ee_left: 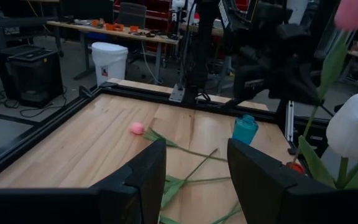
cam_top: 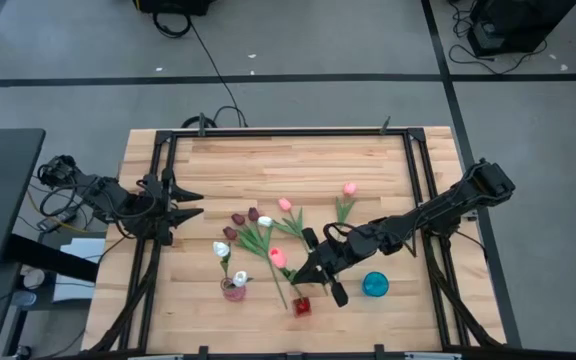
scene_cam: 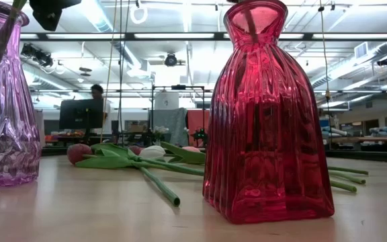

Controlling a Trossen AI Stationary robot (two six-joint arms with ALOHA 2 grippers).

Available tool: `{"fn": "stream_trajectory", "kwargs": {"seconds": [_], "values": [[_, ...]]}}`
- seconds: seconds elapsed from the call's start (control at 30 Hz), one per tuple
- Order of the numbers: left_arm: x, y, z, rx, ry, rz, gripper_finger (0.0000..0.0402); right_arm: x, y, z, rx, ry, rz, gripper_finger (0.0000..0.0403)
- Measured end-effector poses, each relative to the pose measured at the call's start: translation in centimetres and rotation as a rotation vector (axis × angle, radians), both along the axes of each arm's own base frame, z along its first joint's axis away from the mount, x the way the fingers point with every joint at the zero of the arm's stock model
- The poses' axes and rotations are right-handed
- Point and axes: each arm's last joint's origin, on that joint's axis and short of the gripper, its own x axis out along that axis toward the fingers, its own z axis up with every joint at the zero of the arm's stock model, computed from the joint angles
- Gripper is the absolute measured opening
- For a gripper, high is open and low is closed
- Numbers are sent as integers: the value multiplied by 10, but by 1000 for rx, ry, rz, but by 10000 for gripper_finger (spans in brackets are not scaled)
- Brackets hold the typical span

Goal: Sort flowers into vase by color
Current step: Put the middle pink flower into the red vase, then put the right pink flower into the red vase

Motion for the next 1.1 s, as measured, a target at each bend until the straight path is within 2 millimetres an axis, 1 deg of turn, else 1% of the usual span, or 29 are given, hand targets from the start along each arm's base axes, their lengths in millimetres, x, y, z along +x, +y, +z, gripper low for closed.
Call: {"fn": "stream_trajectory", "kwargs": {"seconds": [0.13,0.27,0.4,0.67,0.73,0.83,0.93,1.1], "values": [[-1,0,0,2,4,0,177,-2,-1,-9,-30,92,0,64],[-1,0,-1,1,4,0,177,-4,-3,-20,-13,228,18,112],[-1,0,-1,1,4,0,177,-10,-9,-25,24,372,64,138],[-1,0,-1,3,6,0,177,-18,-17,-38,-24,549,36,140],[-1,0,-1,3,7,0,177,-21,-22,-43,-69,602,-34,140],[-1,1,-1,4,8,1,177,-22,-33,-49,-154,648,-209,140],[-1,1,-2,8,15,4,177,-21,-47,-52,-172,665,-371,140],[-1,1,-3,-3,23,6,177,-15,-66,-57,-126,698,-455,139]]}}
